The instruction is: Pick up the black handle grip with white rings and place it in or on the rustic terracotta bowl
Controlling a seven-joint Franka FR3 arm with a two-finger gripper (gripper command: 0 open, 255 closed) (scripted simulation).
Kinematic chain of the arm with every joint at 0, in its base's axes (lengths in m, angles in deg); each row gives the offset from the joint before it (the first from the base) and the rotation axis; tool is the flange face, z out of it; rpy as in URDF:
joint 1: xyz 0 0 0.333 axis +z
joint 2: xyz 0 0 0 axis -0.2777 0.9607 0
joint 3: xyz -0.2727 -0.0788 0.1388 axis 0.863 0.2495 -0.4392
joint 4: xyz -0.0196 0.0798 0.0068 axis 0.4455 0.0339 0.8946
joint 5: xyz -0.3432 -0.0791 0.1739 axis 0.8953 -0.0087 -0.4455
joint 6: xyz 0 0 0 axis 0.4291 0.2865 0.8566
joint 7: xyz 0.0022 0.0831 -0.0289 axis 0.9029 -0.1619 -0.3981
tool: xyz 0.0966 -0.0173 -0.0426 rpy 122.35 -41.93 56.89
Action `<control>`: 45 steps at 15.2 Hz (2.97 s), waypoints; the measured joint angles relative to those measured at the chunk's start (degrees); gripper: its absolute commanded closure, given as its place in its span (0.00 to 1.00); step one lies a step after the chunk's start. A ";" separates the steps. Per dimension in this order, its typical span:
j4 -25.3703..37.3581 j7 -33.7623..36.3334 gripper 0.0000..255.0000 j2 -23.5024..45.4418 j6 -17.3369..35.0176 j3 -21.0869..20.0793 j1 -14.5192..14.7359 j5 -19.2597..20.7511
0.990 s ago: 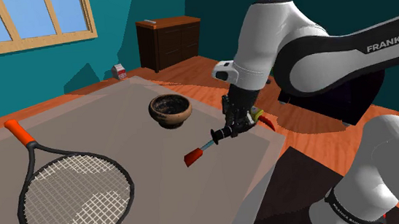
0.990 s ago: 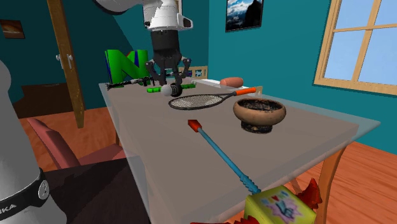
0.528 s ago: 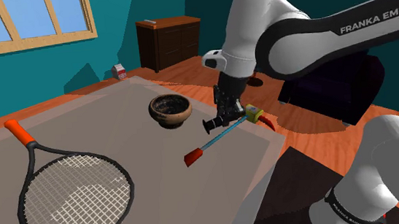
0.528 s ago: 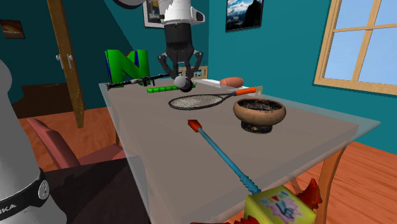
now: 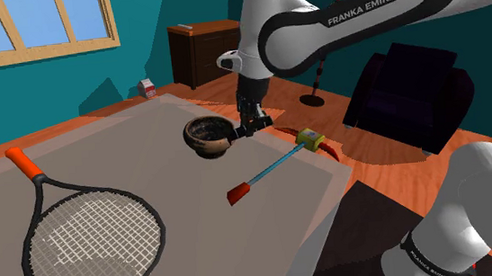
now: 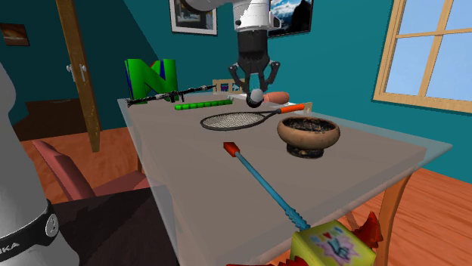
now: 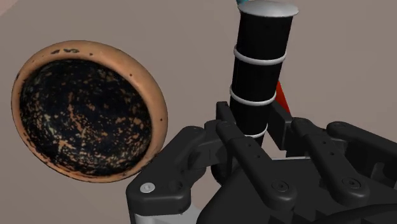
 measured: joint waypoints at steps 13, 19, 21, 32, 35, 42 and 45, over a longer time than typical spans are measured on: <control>37.51 -6.48 1.00 28.72 -8.62 2.22 -3.34 -2.29; 39.05 -6.78 1.00 32.25 -6.66 2.21 -3.63 -2.52; 38.04 -6.84 1.00 32.76 -5.15 2.21 -3.69 -2.57; 35.54 -6.73 1.00 34.18 -1.20 2.19 -3.68 -2.60; 35.51 -6.74 0.00 34.17 -1.16 2.17 -3.67 -2.61; 37.34 -6.69 0.00 32.85 -4.26 2.18 -3.59 -2.55; 38.80 -6.60 0.00 31.73 -6.82 2.18 -3.47 -2.47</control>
